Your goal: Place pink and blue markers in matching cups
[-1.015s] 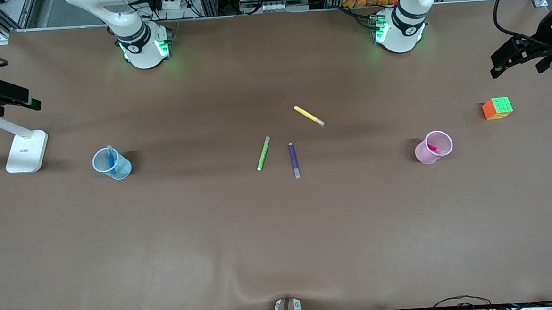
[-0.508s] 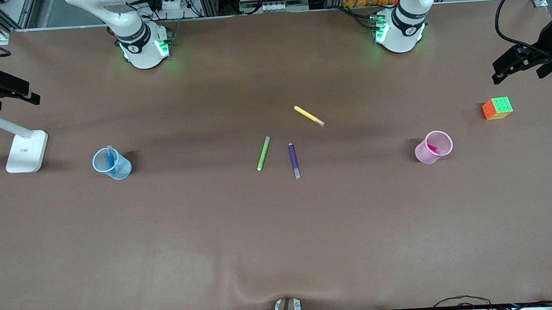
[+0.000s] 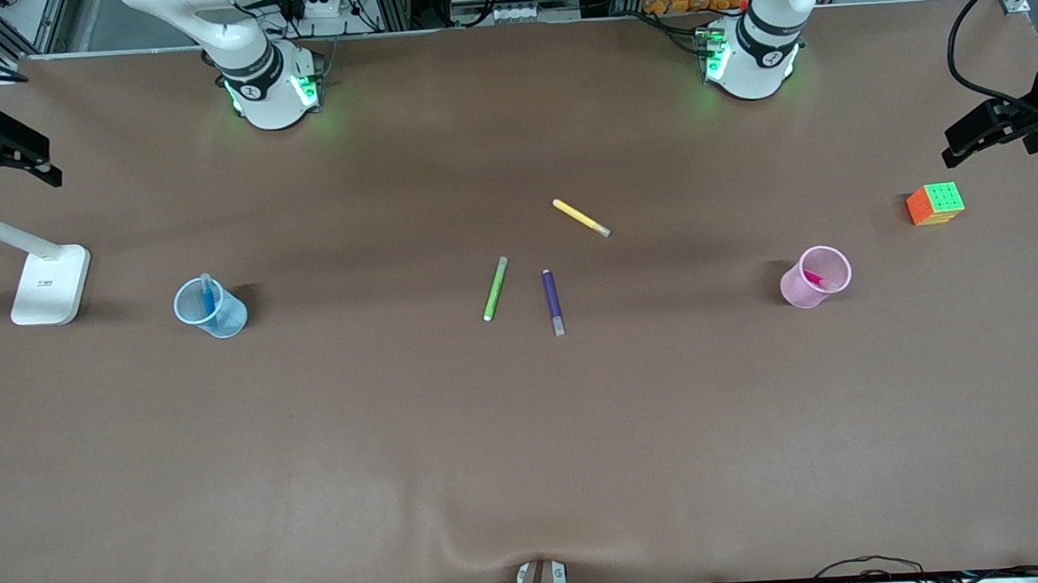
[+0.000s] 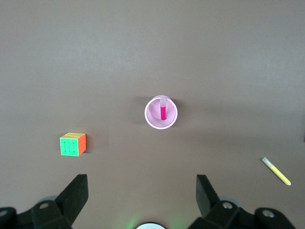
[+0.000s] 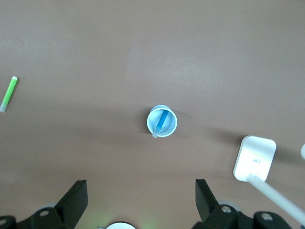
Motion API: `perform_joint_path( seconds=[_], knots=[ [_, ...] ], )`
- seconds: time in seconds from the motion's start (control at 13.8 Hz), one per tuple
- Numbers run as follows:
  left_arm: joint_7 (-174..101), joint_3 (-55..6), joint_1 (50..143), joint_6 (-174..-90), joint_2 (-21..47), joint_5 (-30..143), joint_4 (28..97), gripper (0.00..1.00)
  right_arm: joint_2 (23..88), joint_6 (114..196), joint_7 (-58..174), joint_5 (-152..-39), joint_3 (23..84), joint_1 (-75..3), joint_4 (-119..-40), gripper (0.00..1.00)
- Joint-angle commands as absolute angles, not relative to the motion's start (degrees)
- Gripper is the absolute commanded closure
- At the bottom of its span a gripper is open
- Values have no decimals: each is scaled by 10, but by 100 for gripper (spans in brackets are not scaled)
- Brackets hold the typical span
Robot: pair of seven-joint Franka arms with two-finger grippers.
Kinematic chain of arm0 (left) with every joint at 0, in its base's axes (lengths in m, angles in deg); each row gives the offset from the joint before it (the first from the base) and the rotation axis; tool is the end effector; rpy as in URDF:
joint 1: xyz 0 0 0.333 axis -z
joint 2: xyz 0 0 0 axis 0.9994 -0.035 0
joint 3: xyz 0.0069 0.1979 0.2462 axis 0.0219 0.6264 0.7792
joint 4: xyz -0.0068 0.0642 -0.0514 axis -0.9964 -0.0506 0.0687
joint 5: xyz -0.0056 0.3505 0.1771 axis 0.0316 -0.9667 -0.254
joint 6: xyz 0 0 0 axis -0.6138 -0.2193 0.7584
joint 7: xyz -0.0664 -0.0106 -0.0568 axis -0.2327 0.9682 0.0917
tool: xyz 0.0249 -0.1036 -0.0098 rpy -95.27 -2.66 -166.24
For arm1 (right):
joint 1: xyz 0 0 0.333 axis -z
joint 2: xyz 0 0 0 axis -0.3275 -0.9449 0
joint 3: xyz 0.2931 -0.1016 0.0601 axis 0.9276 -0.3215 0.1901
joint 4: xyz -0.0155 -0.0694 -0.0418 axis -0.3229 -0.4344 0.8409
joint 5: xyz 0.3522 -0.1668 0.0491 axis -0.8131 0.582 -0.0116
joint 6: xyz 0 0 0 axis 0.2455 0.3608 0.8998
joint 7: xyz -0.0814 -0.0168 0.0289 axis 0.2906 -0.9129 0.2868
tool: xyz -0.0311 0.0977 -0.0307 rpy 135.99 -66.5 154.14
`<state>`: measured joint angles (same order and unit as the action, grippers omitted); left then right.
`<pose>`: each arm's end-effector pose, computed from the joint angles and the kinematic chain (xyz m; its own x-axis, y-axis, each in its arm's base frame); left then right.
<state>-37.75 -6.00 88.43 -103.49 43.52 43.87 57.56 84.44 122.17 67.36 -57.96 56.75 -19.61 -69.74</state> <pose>0.5260 0.0059 0.6327 0.9958 0.0915 -0.0082 0.0908 -0.9938 -0.0649 0.5107 -0.0175 0.6709 0.9761 0.2164 -0.0202 0.2165 -0.9763 0.0032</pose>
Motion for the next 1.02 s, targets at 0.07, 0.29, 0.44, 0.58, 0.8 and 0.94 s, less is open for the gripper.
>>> perform_joint_path(
  seconds=[0.07,0.29,0.44,0.58,0.8,0.94],
  knots=[
    [-387,-60,883,-1034,431,442,562,0,832,1216,630,-613,573,-181,-681,0],
    [-388,-60,884,-1034,429,440,562,0,823,1217,616,-614,572,-184,-679,0],
    [-388,-61,885,-1034,430,439,561,0,815,1210,615,-615,571,-184,-664,0],
    [-388,-63,886,-1034,430,438,560,0,814,1210,615,-617,571,-183,-664,0],
    [-388,-64,888,-1034,430,439,556,0,815,1206,616,-624,570,-182,-664,0],
    [-387,-64,890,-1034,430,438,556,0,816,1205,615,-624,570,-182,-664,0]
  ],
)
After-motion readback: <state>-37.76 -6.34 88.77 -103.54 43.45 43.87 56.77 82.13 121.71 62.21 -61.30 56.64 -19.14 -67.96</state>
